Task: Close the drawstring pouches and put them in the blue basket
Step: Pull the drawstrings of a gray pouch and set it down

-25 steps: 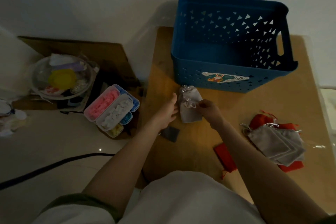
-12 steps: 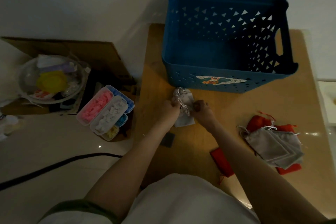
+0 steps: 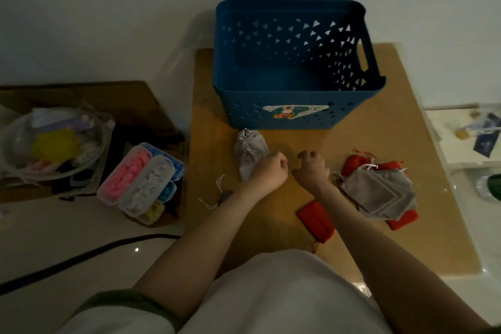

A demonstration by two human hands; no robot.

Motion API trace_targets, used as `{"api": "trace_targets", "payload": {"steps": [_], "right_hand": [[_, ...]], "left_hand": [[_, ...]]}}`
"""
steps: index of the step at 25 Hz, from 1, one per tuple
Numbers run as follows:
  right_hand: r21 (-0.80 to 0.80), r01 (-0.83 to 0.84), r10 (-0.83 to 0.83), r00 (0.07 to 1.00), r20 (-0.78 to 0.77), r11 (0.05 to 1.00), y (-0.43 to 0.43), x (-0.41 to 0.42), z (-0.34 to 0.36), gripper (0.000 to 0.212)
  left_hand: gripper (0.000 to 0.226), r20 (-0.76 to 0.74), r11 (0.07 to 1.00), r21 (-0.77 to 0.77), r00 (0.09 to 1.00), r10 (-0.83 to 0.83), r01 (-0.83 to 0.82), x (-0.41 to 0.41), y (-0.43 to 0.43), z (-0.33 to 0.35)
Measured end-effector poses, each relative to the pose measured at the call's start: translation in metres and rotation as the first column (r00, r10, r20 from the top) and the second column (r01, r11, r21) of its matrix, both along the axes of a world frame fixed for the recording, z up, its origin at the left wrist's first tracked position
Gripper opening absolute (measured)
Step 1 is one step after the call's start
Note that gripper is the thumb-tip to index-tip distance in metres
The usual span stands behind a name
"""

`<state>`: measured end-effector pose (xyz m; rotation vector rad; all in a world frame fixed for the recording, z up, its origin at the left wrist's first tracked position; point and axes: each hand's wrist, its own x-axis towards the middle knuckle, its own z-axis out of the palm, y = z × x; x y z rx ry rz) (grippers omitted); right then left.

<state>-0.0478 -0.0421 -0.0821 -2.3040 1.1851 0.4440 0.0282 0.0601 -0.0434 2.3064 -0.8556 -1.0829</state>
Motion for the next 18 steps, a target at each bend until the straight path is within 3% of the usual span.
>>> {"api": "trace_targets", "payload": {"steps": [5, 8, 13, 18], "right_hand": [[-0.224, -0.033, -0.008, 0.983, -0.183, 0.974, -0.023, -0.035, 0.014, 0.046], [-0.289, -0.052, -0.029, 0.963, -0.267, 0.956, -0.034, -0.057, 0.012, 0.045], [-0.23, -0.014, -0.052, 0.959, -0.278, 0.973, -0.041, -0.08, 0.012, 0.051], [-0.143, -0.134, 0.109, 0.979, -0.173, 0.981, -0.035, -0.06, 0.018, 0.043]], "left_hand": [[0.032, -0.13, 0.989, 0.038, 0.982, -0.139, 0.145, -0.012, -0.001, 0.004], [0.028, -0.114, 0.991, 0.052, 0.986, -0.121, 0.127, -0.018, 0.0, 0.003], [0.027, -0.093, 0.994, 0.059, 0.991, -0.091, 0.097, -0.016, 0.008, 0.004], [0.027, -0.059, 0.997, 0.001, 0.996, -0.073, 0.074, -0.016, 0.018, 0.009]]}}
